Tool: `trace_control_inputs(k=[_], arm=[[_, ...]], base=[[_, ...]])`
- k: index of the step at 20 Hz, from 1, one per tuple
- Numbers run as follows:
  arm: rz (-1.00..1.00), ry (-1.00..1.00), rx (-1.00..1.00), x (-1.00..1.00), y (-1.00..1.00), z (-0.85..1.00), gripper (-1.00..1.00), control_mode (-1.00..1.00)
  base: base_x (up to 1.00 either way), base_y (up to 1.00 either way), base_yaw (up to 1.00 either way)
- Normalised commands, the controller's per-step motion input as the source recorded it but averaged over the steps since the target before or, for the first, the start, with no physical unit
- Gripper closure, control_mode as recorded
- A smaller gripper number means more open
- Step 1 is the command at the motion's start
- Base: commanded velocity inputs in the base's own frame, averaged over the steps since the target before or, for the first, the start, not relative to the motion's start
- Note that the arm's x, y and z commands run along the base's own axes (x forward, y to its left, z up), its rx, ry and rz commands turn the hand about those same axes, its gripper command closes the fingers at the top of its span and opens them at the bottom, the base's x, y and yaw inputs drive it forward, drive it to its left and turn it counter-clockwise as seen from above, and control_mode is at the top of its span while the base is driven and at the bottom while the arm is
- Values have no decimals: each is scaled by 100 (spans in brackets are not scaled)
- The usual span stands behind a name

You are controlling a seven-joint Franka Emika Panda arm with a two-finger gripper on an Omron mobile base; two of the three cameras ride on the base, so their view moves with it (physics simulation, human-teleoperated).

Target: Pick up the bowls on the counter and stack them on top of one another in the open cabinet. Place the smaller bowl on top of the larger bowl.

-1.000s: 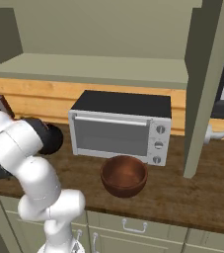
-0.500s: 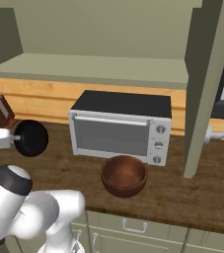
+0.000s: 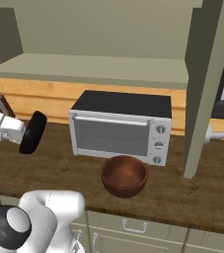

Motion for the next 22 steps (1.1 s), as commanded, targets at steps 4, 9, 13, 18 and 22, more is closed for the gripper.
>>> trace_control_inputs(k=[4, 9, 13, 18, 22], arm=[[-25, 47, 0, 53, -100, 12, 100, -100], [-5, 57, 7, 35, -100, 0, 100, -100], [16, 42, 29, 0, -100, -2, 100, -100], [27, 30, 51, -34, -91, -22, 100, -100], [34, 16, 65, -26, -60, -30, 100, -100]], base=[[0, 0, 0], [0, 0, 0], [0, 0, 0], [0, 0, 0], [0, 0, 0]])
